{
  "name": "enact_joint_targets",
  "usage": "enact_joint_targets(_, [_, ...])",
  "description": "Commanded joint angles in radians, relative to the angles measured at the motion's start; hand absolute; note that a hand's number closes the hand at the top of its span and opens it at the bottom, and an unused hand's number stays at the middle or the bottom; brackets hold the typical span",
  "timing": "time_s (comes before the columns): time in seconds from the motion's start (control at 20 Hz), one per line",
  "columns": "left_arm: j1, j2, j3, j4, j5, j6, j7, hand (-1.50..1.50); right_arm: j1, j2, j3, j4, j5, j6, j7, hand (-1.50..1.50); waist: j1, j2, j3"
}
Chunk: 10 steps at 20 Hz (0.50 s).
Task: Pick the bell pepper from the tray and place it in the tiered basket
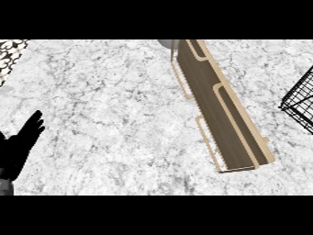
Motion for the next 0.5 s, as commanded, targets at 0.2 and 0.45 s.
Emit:
enact_joint_targets(0.2, [-0.002,-0.006,-0.004,-0.013,-0.016,0.013,-0.005,0.00,0.071,0.003,-0.079,0.089,-0.074,0.140,0.187,-1.50,-0.006,0.000,0.001])
enact_joint_targets(0.45, [-0.019,0.003,0.019,-0.012,0.016,-0.005,0.033,0.00,0.081,-0.024,-0.138,0.007,-0.146,0.056,0.170,-1.50,-0.009,-0.002,0.002])
